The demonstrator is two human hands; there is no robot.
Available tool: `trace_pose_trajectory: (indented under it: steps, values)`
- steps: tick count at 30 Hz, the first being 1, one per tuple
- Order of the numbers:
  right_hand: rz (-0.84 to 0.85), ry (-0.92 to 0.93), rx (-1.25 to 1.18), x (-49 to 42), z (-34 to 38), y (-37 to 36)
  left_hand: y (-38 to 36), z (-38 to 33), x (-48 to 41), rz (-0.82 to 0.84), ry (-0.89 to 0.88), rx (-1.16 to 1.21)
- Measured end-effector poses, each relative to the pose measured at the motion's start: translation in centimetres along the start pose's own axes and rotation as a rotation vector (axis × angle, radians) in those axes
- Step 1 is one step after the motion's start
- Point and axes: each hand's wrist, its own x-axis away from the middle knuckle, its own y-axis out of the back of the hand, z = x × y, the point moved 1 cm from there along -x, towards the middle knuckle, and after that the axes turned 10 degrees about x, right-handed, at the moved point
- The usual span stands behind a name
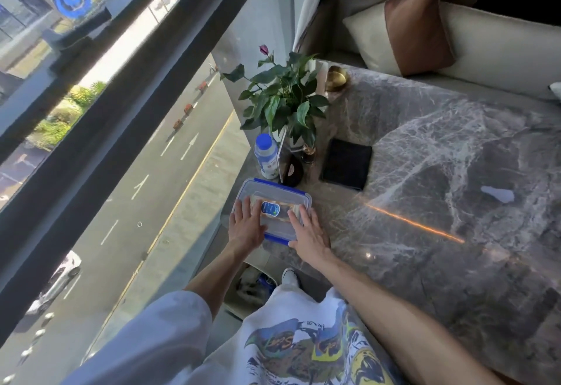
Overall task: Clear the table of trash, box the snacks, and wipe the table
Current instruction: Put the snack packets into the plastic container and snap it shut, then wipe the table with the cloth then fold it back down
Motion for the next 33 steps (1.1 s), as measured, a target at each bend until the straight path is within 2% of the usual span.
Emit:
trace_pose_trajectory:
  steps: [3, 5, 8, 10, 16, 19, 22, 26, 29, 33]
  values:
    - [0.014, 0.097, -0.037, -0.1, -1.6, 1.7, 0.3, -2.2, 0.7, -0.067, 0.059, 0.009]
    - [-0.043, 0.139, -0.114, 0.6, -3.5, 3.0, 0.6, -4.4, 1.4, -0.155, 0.060, 0.037]
    - [-0.211, 0.116, -0.171, 3.2, -9.1, 4.4, 1.0, -8.8, 2.7, -0.329, -0.050, 0.140]
    - [-0.286, 0.077, -0.163, 5.6, -14.4, 4.9, 0.3, -12.2, 3.7, -0.387, -0.129, 0.106]
    - [-0.289, -0.149, -0.078, 11.1, -31.0, 5.0, -4.3, -21.4, 4.0, -0.208, -0.168, 0.028]
    - [-0.216, -0.203, -0.069, 11.4, -35.3, 6.2, -5.2, -24.4, 2.8, -0.112, -0.065, 0.130]
    - [-0.151, -0.174, -0.081, 9.5, -35.3, 7.9, -4.0, -26.0, 1.3, -0.122, 0.051, 0.336]
    - [-0.168, -0.086, -0.073, 4.5, -31.5, 10.4, -1.0, -26.6, -2.8, -0.143, 0.124, 0.563]
    - [-0.160, -0.053, -0.039, 0.5, -27.9, 11.1, 0.3, -25.8, -6.6, -0.098, 0.192, 0.636]
    - [-0.005, -0.042, 0.000, -4.9, -24.1, 10.5, -0.3, -24.2, -11.3, 0.004, 0.243, 0.633]
